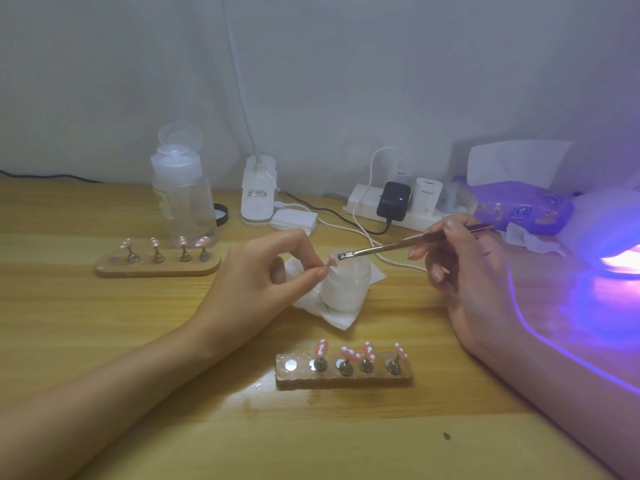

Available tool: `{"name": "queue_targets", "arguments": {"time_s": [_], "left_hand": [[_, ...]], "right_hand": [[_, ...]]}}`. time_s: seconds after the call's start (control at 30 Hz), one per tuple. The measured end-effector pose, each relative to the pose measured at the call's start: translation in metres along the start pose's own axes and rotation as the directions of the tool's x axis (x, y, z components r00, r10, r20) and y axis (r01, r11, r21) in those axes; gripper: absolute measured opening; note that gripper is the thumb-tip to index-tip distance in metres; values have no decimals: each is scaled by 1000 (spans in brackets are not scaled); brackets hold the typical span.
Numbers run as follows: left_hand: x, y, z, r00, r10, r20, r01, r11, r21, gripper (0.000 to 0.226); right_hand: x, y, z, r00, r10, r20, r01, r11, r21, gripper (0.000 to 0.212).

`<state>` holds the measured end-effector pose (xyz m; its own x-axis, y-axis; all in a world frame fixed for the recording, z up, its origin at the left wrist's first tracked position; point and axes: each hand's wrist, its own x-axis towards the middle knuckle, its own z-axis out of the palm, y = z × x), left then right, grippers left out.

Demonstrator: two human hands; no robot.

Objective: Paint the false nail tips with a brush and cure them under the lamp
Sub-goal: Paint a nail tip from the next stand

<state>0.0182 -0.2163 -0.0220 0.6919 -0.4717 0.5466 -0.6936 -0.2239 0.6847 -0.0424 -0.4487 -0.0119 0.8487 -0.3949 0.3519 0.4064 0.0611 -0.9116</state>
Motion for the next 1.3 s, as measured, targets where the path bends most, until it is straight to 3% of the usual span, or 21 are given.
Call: {"name": "queue_targets", "arguments": {"time_s": [0.47, 0.6, 0.73, 0.9, 1.13, 1.3], "left_hand": [[0, 1, 0, 1000, 19, 6, -19, 1000, 25, 11], [-1, 0, 0, 1000, 22, 2, -23, 999, 35, 12], [-1, -3, 1, 999, 37, -4, -37, 998, 59, 15], [-1, -4, 1, 999, 45, -12, -44, 998, 46, 13], [-1, -4, 1, 999, 49, -10, -48, 995, 87, 16], [0, -4, 1, 999, 40, -15, -39, 996, 81, 15]], "right_hand": [[-2, 0, 1, 997, -58, 47, 62, 993, -104, 26], [-1, -3, 2, 1000, -15, -11, 16, 1000, 17, 25], [-2, -2, 4, 998, -12, 63, 15, 999, -36, 27], [-1, -1, 2, 1000, 14, 11, -12, 994, -112, 29], [0, -2, 3, 1000, 2, 19, -2, 1000, 11, 27], [-1, 0, 3, 996, 71, 44, -68, 994, -83, 34]]}}
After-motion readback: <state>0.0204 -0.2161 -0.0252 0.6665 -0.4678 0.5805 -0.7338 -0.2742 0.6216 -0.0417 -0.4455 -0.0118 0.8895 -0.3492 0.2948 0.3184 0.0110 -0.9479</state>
